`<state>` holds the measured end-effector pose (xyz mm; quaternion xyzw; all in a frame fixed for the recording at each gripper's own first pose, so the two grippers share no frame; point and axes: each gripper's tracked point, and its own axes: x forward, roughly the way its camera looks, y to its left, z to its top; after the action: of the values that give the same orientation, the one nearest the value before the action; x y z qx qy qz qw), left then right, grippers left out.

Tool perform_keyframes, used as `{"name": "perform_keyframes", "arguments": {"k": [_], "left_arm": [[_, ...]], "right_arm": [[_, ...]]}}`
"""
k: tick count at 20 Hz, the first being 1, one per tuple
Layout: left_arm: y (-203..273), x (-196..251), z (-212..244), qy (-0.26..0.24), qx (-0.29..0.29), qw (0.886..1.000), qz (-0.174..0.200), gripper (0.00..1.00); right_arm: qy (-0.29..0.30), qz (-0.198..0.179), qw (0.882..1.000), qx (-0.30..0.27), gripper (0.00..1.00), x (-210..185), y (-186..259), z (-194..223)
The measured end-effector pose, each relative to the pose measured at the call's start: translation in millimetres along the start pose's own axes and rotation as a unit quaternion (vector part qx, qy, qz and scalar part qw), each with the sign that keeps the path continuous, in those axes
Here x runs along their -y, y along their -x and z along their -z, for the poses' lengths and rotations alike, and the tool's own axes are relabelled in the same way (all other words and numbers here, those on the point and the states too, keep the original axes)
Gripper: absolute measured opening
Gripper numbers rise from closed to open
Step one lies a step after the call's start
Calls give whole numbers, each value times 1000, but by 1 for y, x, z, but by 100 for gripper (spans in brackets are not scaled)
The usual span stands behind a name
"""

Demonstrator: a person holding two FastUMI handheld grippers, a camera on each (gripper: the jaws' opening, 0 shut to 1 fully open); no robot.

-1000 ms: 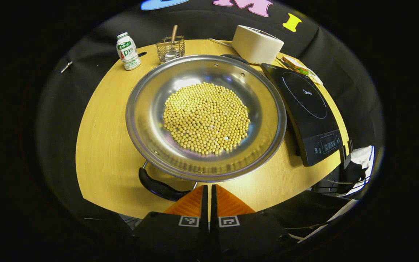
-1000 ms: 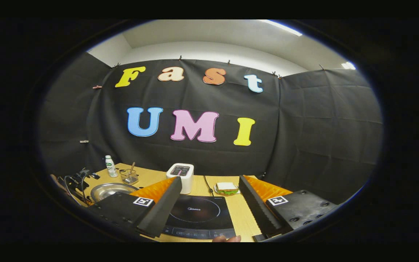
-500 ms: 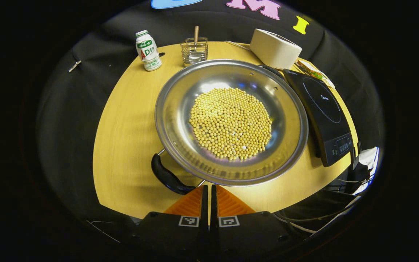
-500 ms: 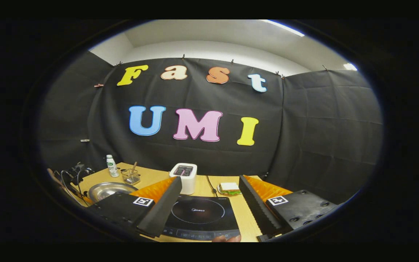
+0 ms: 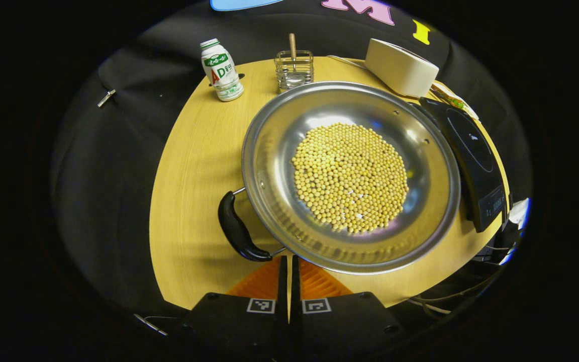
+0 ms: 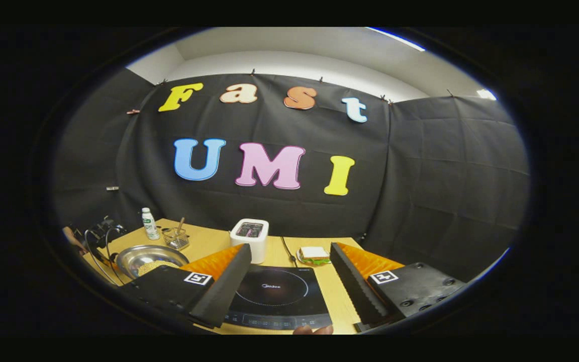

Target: First push the handle of the pot to place it horizontally, then grasp the pot with both hands and set it on the induction cooktop.

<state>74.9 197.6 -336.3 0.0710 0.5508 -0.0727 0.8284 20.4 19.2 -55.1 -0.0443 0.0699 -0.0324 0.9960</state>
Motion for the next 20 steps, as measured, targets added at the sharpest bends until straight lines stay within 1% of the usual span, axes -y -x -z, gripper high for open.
{"name": "perform_keyframes", "arguments": {"k": [5,8,10,12,17,20], "left_arm": [[-13,-28,-17,-25,-5,999,-30,5],[-15,-43,-29,-12,7,999,-41,7],[-18,-51,-39,1,15,999,-47,5],[-20,-58,-47,8,24,998,-55,5],[-24,-72,-67,0,38,996,-83,5],[-25,-75,-74,-1,46,995,-94,5]], "right_arm": [[-8,13,1000,-14,98,7,5,9],[0,14,1000,-17,98,11,10,12],[-2,15,1000,-18,98,11,13,12],[-1,10,1000,-23,98,9,13,17],[-1,0,999,-40,98,-1,4,25],[-1,-5,999,-45,98,-9,-2,28]]}}
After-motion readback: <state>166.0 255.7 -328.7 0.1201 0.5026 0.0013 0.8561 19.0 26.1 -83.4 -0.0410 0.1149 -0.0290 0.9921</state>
